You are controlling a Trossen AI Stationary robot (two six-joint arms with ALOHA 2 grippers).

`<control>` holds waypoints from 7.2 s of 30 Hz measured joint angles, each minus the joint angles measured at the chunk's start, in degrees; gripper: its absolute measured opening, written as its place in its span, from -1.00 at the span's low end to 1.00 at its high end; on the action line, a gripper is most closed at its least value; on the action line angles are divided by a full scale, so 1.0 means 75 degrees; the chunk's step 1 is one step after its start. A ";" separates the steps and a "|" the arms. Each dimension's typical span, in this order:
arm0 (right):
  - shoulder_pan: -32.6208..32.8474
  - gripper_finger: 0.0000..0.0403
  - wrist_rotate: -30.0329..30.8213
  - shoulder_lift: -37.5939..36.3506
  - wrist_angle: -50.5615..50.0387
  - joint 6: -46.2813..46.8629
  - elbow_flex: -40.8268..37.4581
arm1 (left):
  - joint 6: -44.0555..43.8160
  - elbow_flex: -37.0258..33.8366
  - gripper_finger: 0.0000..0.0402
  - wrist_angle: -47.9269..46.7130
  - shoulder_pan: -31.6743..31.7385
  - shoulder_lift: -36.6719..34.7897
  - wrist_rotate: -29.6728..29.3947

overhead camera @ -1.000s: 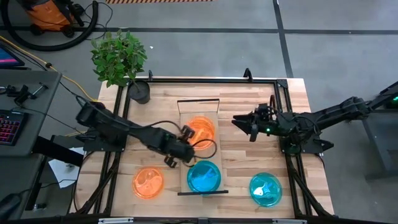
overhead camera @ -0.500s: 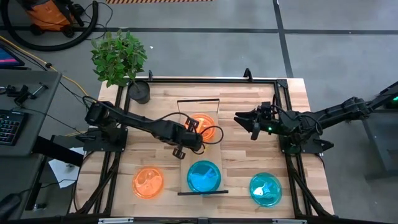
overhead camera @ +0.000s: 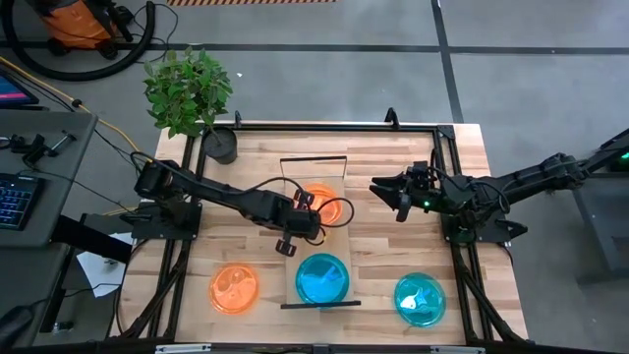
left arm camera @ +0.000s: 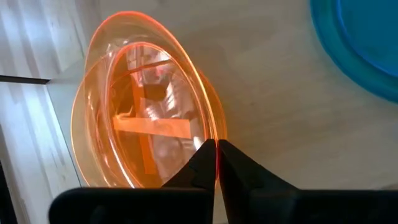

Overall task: Place and stack plates onto a shelf
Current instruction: Stack the top orange transparent plate on the orange transparent plate, then stack the blue transparent plate on the blue transparent plate

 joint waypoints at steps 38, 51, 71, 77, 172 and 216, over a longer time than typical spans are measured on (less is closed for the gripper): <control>0.0003 -0.19 -0.0121 0.0006 -0.0216 0.0342 0.0000 | -0.4737 -0.4031 -0.27 0.5777 -0.0210 -0.5459 0.0617; 0.0003 -0.19 -0.0122 0.0006 -0.0230 0.0341 0.0000 | -0.5665 -0.6874 -0.27 0.8119 -0.0754 -0.7579 -0.0581; 0.2313 -0.19 -0.4611 0.2067 -0.5926 0.6282 0.0000 | -0.5607 -0.6872 -0.27 0.8087 -0.0741 -0.7533 -0.0635; 0.3447 -0.19 -0.5119 0.3257 -0.6109 0.7270 0.0000 | -0.5607 -0.6872 -0.27 0.8093 -0.0741 -0.7533 -0.0635; 0.4450 -0.19 -0.1289 0.2434 -0.3459 1.0962 -0.2311 | -0.5618 -0.6866 -0.27 0.8093 -0.0726 -0.7530 -0.1248; 0.4821 -1.00 0.1639 -0.2101 -0.5708 1.0446 -0.2314 | -0.5607 -0.6866 -0.27 0.7982 -0.0726 -0.7532 -0.1396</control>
